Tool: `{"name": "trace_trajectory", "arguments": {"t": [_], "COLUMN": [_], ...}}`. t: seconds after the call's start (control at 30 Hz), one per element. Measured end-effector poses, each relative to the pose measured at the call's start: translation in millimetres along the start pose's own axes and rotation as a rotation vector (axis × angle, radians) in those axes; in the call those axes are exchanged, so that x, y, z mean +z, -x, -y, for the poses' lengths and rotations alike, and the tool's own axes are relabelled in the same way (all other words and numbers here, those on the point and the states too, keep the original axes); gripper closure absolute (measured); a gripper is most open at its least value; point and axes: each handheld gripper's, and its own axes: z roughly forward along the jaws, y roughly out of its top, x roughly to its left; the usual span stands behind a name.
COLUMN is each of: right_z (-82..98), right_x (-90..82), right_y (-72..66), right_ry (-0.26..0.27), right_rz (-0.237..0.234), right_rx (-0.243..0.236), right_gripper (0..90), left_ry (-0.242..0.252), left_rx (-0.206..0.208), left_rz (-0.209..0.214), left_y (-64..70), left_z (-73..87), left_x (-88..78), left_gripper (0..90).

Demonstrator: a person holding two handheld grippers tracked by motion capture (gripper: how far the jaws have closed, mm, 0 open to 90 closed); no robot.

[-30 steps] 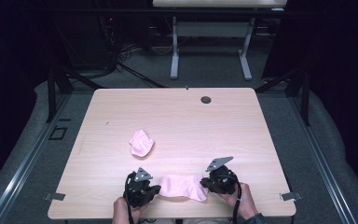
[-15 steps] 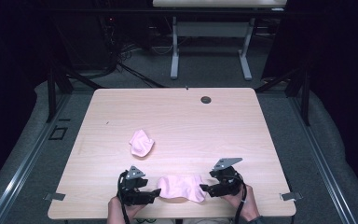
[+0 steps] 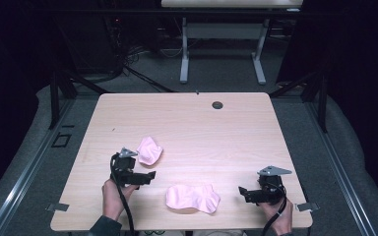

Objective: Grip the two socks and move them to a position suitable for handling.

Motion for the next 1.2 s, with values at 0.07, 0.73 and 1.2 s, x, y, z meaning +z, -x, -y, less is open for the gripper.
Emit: {"name": "trace_trajectory", "arguments": {"t": [0.07,0.73,1.2], "right_z": [3.6,16.5,17.2], "right_x": [0.8,2.1,2.5], "right_y": [5.0,14.3,13.4], "right_ry": [0.001,0.043,0.047], "right_rz": [0.012,0.089,0.094], "right_rx": [0.004,-0.031,-0.032], "right_gripper": [2.9,13.9,14.4], "left_ry": [-0.003,-0.081,-0.2], "left_rx": [0.005,-0.027,-0.035], "left_rz": [-0.004,-0.065,-0.099], "left_y": [-2.9,-42.0,-45.6], "left_z": [-3.6,-66.0,-59.3], "left_x": [1.8,48.4,79.1], "left_gripper": [8.7,31.6,56.3]}}
